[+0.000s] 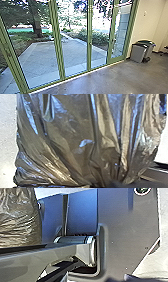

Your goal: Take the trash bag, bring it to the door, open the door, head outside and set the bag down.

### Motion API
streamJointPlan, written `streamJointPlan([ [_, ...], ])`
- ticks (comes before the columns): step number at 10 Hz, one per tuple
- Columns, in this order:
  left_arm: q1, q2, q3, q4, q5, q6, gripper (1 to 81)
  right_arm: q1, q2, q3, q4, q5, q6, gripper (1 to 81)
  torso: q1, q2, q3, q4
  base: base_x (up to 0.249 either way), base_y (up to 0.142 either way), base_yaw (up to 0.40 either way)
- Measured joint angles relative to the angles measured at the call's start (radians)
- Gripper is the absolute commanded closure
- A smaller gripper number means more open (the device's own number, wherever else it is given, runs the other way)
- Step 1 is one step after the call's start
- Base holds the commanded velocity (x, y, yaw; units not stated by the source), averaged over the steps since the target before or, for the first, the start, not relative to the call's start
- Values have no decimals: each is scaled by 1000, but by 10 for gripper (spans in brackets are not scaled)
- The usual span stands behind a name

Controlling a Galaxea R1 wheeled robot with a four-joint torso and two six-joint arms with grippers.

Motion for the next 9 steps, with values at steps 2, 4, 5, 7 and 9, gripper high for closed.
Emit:
streamJointPlan([
  [2, -2, 0, 0, 0, -2, 0, 811, 0, 0, 0, 0, 0, 1, 10, 0, 0, 0, 0, 0, 0, -213],
  [4, -2, 0, -5, 0, 0, 0, 811, 0, 0, 0, 0, 0, 0, 10, 0, 0, 0, 0, 0, 0, -213],
  [5, -3, 0, -6, 0, -3, 0, 811, -2, 1, 0, 0, 0, 4, 10, 0, 0, 0, 0, 0, 0, -213],
  [7, -3, 0, -6, 0, -1, 0, 811, -2, 1, 0, 0, 1, 4, 10, 0, 0, 0, 0, 0, 0, -213],
  [9, -3, 0, -6, 0, -1, 0, 811, -2, 1, 0, 0, 1, 4, 10, 0, 0, 0, 0, 0, 0, -213],
])
